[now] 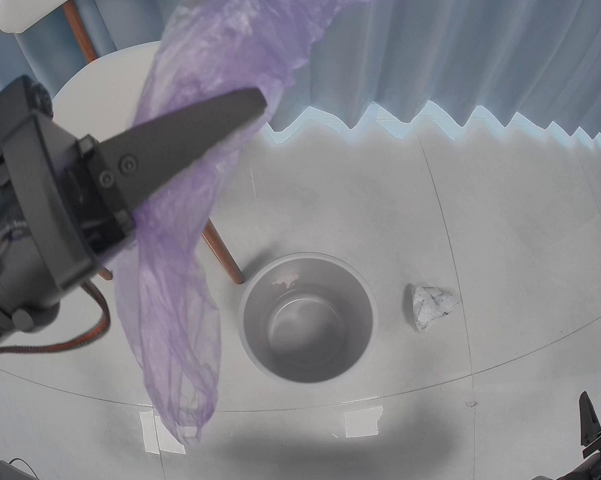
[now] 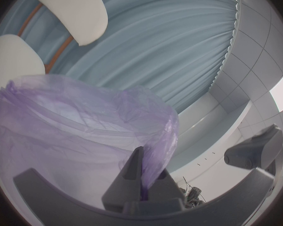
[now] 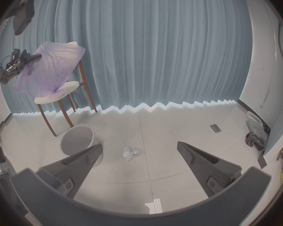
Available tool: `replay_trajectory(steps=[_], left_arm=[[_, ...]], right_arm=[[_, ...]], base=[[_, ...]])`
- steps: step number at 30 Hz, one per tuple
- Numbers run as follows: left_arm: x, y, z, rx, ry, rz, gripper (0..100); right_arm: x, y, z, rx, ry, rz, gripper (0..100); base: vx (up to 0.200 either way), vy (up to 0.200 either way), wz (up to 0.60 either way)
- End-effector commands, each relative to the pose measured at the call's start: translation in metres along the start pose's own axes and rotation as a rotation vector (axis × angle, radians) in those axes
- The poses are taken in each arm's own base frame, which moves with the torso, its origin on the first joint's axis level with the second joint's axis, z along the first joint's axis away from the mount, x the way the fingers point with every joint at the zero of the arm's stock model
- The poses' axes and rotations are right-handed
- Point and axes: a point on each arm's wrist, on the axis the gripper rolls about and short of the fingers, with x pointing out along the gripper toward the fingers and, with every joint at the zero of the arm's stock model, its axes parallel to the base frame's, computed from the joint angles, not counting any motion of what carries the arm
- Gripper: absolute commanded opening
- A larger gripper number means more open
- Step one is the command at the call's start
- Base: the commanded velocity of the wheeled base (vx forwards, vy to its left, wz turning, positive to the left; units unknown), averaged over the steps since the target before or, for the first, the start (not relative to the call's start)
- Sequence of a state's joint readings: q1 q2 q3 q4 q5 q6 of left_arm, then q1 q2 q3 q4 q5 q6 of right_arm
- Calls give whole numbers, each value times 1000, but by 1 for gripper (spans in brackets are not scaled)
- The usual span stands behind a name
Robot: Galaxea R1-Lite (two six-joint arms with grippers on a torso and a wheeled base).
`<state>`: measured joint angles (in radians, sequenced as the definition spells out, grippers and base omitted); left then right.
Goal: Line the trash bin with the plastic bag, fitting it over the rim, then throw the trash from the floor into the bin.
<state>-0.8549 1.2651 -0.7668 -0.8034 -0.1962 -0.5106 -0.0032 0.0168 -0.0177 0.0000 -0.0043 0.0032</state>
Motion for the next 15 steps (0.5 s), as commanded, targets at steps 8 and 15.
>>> replay_trajectory(steps=[8, 15], left_arm=[[9, 27, -39, -51, 76, -2, 0], [12, 21, -51, -73, 65, -73, 0]], right_arm=[[0, 0, -5, 0, 1, 0, 100], [0, 0, -5, 0, 1, 0, 100]], base=[[0, 0, 0], [0, 0, 0]])
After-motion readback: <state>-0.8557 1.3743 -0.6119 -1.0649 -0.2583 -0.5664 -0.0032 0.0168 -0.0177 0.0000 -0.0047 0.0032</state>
